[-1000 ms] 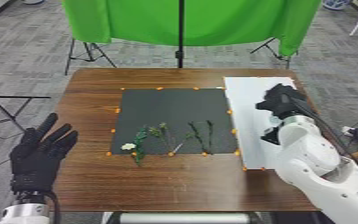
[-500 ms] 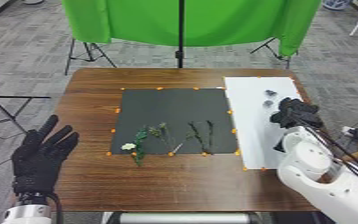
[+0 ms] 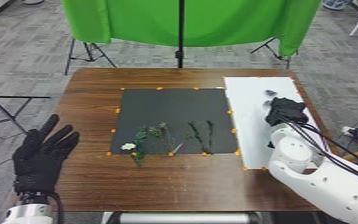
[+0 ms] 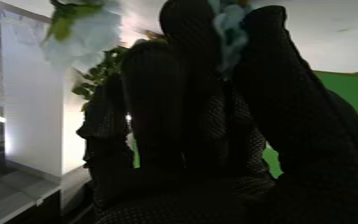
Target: Arrange flowers
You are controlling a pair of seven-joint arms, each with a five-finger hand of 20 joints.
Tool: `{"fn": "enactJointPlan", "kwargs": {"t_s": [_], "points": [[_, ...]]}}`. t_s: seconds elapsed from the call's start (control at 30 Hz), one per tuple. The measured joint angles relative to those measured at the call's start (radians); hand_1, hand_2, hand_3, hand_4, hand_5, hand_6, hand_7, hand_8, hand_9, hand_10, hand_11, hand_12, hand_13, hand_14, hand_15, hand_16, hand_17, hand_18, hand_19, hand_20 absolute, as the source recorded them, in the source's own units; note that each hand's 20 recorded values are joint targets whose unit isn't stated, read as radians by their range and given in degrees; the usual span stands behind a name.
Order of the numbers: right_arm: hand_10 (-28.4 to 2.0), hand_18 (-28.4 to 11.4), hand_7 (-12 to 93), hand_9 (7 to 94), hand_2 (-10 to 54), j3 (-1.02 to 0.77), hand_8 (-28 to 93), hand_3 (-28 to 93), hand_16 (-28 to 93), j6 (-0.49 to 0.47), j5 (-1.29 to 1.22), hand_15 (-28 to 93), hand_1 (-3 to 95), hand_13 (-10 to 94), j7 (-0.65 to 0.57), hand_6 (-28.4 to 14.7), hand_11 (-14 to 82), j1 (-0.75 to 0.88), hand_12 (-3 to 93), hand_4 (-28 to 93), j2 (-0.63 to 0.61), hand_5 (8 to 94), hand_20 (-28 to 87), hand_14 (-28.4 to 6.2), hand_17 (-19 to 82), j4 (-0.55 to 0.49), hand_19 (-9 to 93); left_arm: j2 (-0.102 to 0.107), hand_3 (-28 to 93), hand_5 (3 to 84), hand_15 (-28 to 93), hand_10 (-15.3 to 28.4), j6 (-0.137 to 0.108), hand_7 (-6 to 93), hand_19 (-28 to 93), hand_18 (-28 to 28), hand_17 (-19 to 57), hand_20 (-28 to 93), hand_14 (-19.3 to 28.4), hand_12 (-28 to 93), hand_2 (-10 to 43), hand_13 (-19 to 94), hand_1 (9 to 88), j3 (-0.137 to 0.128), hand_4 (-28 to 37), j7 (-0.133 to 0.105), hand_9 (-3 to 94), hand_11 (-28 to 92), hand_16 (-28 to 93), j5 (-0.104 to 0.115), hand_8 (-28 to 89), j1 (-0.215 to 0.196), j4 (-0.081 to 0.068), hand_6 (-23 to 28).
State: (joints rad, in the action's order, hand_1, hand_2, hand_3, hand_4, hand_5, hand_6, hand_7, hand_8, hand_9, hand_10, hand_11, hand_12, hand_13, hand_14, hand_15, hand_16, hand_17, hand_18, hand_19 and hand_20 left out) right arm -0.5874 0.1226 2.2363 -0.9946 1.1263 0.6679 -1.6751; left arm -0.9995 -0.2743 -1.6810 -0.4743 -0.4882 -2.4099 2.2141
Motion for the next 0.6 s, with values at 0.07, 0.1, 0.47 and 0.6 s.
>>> {"fn": "enactJointPlan", "kwargs": {"t_s": [0.07, 0.1, 0.47, 0.6], "points": [[-5.5, -22.1, 18, 93.6, -9.5, -0.004, 2, 66, 24, 0.015, 0.011, 67, 58.1, 75, 0.0, 2.6, 18.4, 0.012, 35.9, -28, 0.005, 87.4, 45, -4.8, 26, -0.001, 85, -0.004, 74, 35.6, 53, 20.8, 0.002, 11.2, 58, 28.4, -9.4, 9, 28.4, 11, 12.1, 24, 17.6, -0.001, -28.3, 0.003, 35.1, 24, -9, -0.004, -10, 0.0, 0.0, 7.8], [-5.5, -22.2, 17, 93.6, -9.5, -0.009, 2, 66, 24, 0.027, 0.016, 67, 58.0, 75, 0.0, 2.5, 18.8, 0.02, 35.6, -28, 0.006, 87.7, 45, -4.8, 27, -0.004, 86, -0.007, 74, 35.6, 52, 20.9, 0.003, 11.3, 58, 28.4, -9.4, 9, 28.4, 11, 12.1, 24, 17.6, -0.002, -28.3, 0.004, 35.1, 24, -9, -0.006, -10, 0.0, 0.0, 7.8], [-6.0, -22.8, 17, 93.7, -9.5, -0.052, 3, 68, 25, 0.137, 0.09, 67, 57.9, 77, 0.006, 1.5, 21.6, 0.078, 33.9, -28, 0.001, 88.9, 45, -5.3, 28, -0.101, 87, -0.011, 74, 35.7, 53, 20.8, 0.003, 11.2, 58, 28.3, -9.4, 9, 28.4, 11, 12.2, 24, 17.8, -0.005, -28.3, 0.013, 35.2, 25, -9, -0.007, -10, -0.001, 0.001, 7.9], [-6.3, -22.8, 16, 93.7, -9.5, -0.054, 3, 69, 25, 0.15, 0.1, 67, 57.6, 77, 0.023, 1.5, 22.2, 0.059, 33.5, -28, 0.012, 89.1, 45, -5.3, 27, -0.143, 87, -0.012, 74, 35.7, 53, 20.9, 0.003, 11.2, 58, 28.3, -9.4, 9, 28.4, 11, 12.1, 24, 17.9, -0.012, -28.3, 0.023, 35.2, 25, -9, -0.009, -10, 0.0, 0.002, 7.9]]}}
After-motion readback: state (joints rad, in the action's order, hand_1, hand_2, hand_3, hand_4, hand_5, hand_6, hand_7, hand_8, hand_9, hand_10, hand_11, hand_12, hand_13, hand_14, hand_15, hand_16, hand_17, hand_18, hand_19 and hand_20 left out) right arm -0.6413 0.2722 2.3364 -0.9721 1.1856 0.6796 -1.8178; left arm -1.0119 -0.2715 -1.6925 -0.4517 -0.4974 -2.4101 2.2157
